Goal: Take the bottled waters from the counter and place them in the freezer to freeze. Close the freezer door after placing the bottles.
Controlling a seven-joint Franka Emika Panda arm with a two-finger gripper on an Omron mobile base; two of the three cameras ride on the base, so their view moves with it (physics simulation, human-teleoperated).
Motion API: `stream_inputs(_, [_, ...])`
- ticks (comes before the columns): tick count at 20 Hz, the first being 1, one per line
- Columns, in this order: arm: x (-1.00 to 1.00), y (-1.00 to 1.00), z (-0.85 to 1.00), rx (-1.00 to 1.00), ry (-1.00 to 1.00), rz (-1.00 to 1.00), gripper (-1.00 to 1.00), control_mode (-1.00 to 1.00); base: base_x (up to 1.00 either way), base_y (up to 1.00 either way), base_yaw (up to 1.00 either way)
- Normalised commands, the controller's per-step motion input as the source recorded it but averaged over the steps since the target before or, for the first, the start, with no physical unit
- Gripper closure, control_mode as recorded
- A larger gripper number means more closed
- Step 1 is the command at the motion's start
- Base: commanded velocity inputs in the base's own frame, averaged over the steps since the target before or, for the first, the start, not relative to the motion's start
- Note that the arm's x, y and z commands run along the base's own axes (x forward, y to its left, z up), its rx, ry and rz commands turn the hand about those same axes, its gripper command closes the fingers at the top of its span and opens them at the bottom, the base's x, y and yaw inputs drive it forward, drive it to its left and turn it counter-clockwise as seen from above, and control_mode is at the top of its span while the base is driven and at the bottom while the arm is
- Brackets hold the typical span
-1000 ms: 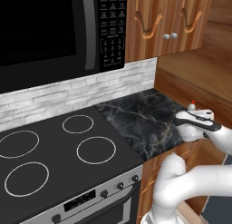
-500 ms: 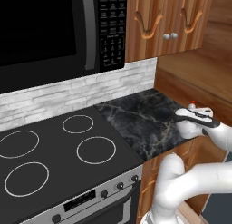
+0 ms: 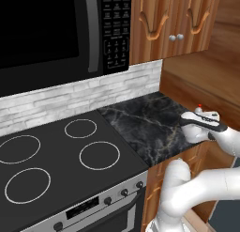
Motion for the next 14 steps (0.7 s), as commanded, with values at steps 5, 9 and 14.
stream_inputs(5, [0.00,0.00,0.00,0.00,0.00,0.00,1.00,-1.00,0.00,0.00,0.00])
stream_inputs(9, [0.01,0.00,0.00,0.00,0.00,0.00,1.00,-1.00,0.00,0.00,0.00])
stream_inputs(14, [0.00,0.00,0.11,0.00,0.00,0.00,1.00,-1.00,0.00,0.00,0.00])
